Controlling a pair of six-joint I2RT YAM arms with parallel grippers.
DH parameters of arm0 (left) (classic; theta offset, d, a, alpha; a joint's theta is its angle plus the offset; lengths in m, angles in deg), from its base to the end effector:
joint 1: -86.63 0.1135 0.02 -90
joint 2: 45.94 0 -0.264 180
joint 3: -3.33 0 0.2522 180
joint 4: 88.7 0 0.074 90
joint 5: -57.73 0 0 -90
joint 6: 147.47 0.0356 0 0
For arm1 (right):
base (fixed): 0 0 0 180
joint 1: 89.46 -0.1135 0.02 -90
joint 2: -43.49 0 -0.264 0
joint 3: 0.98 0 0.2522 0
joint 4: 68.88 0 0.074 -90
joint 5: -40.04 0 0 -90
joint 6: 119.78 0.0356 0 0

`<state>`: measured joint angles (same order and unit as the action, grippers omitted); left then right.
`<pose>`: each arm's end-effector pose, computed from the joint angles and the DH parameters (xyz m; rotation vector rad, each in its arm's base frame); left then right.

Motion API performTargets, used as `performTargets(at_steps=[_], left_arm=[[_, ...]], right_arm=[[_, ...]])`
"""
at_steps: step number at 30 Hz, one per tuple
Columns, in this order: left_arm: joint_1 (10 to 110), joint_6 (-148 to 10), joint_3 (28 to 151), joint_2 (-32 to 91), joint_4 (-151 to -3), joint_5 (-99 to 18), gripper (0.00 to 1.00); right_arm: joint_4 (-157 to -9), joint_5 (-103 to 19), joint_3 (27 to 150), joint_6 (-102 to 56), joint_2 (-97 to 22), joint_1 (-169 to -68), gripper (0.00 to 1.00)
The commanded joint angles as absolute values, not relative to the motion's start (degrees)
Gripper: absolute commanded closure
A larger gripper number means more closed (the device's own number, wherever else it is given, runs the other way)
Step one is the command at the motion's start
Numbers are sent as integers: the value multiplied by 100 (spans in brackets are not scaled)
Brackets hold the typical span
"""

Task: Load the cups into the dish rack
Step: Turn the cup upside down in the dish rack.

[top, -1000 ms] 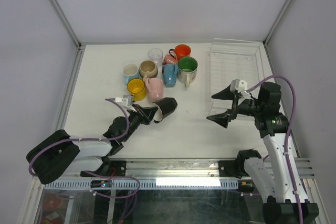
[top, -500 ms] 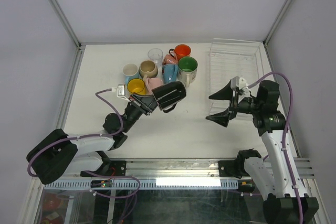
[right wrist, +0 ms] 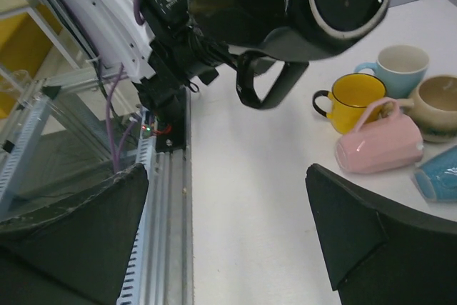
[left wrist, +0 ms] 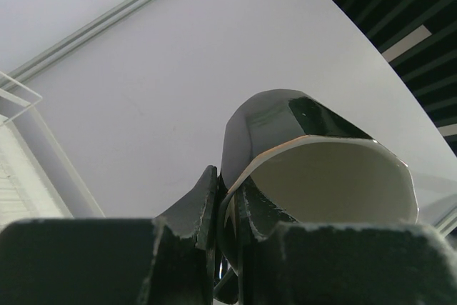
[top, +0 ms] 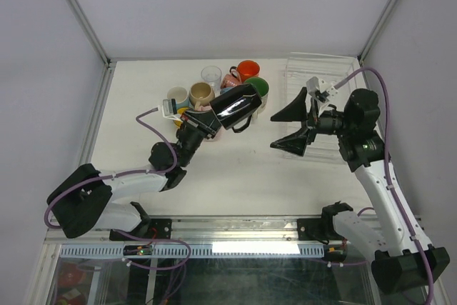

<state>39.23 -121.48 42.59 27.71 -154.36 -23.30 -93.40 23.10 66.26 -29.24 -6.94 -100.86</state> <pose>0.1713 -0.1781 0.2810 -0.3308 1.1356 -1.6682 0.1666 0.0683 0.3786 -1.0913 1.3797 1.2222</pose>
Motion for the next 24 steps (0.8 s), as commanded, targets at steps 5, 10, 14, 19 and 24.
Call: performTargets(at_steps=[5,10,14,19,24], left_arm=[[3444,-12505,5487,3162,-17502,-2045,100],[3307,-12555,5679,3342,-17497,-1878,100],[3181,-12600,5806,3465,-17502,-1791,100],[3109,-12946,6068,3835,-17502,-1774,100],[3048,-13137,6245,4084,-17503,-1817,100]], right_arm=[[-6456,2054,6764,114,-1070,-10401,6],[-5947,2054,6729,114,-1147,-10446,6],[-5512,2054,6554,114,-1181,-10562,6],[-4304,1698,6247,2143,-1304,-10608,24],[-3938,1669,6187,2499,-1378,-10616,33]])
